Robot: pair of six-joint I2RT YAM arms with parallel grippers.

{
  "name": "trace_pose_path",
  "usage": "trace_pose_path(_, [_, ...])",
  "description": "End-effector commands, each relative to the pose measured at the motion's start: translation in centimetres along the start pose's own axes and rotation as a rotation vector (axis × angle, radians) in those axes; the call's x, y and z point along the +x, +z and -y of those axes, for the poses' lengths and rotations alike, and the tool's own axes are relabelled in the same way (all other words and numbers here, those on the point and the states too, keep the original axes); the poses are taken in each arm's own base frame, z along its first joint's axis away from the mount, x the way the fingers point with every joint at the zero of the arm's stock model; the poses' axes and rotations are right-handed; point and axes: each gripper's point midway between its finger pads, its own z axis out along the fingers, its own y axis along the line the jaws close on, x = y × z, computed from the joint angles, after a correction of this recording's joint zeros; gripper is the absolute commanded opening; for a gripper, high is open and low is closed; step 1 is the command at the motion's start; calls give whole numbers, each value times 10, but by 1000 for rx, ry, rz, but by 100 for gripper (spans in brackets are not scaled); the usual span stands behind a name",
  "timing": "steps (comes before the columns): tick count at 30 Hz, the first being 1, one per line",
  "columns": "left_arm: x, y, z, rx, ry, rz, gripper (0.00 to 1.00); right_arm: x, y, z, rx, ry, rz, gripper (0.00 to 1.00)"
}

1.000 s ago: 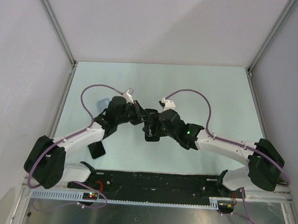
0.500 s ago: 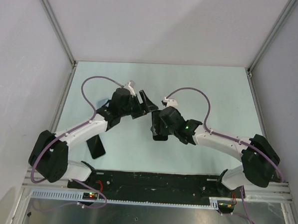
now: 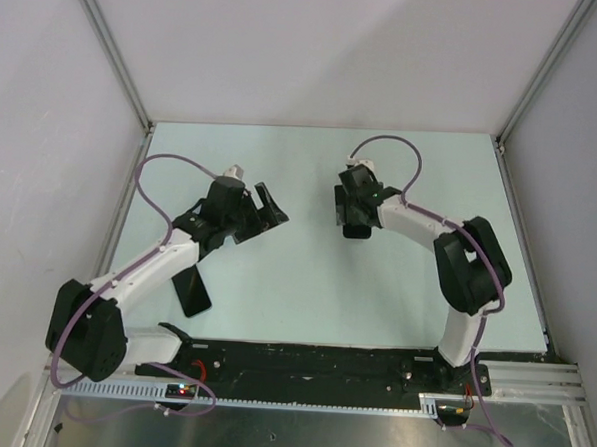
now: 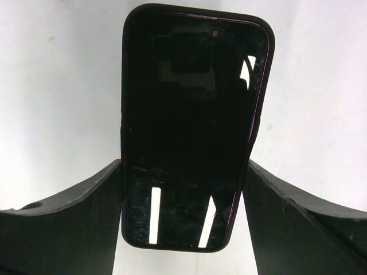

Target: Put the phone into the phone case

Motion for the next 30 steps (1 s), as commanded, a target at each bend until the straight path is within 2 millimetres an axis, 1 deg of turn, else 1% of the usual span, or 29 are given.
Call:
trace_pose_path(1, [-5, -18, -5, -2, 43, 32, 91, -40, 19, 29, 84, -74, 46, 2])
trace_pose_path(4, [-5, -22, -8, -2, 45, 34, 91, -41, 37, 37, 105, -102, 13, 7])
trace_pose_path(7, [-7, -25, -10, -2, 47, 41, 91, -37, 52, 41, 98, -116, -20, 12])
trace_pose_path(11, [-7, -25, -13, -9, 45, 42, 91, -33, 64, 46, 79, -102, -55, 18])
trace_pose_path(13, [-7, -25, -15, -17, 43, 42, 92, -30, 68, 47, 74, -102, -66, 26])
trace_pose_path(14, [-7, -24, -16, -20, 43, 42, 92, -28, 69, 48, 71, -98, -74, 32])
trace_pose_path(15, [-7, -24, -17, -23, 43, 45, 93, -26, 70, 48, 65, -93, -82, 38])
trace_pose_path(16, [-8, -24, -18, -27, 42, 47, 94, -25, 70, 49, 59, -83, -87, 49])
trace_pose_path(18, [-9, -24, -20, -33, 42, 52, 95, -23, 70, 49, 47, -66, -95, 67])
trace_pose_path(20, [-10, -24, -21, -40, 40, 56, 96, -22, 69, 48, 37, -57, -97, 79])
trace_pose_path(23, [-12, -24, -23, -49, 36, 64, 97, -25, 65, 49, 29, -47, -91, 94])
trace_pose_path(25, [-12, -24, -25, -55, 33, 68, 98, -28, 62, 50, 28, -43, -84, 98])
trace_pose_path(30, [-13, -24, -30, -68, 26, 69, 98, -41, 51, 55, 35, -21, -56, 99])
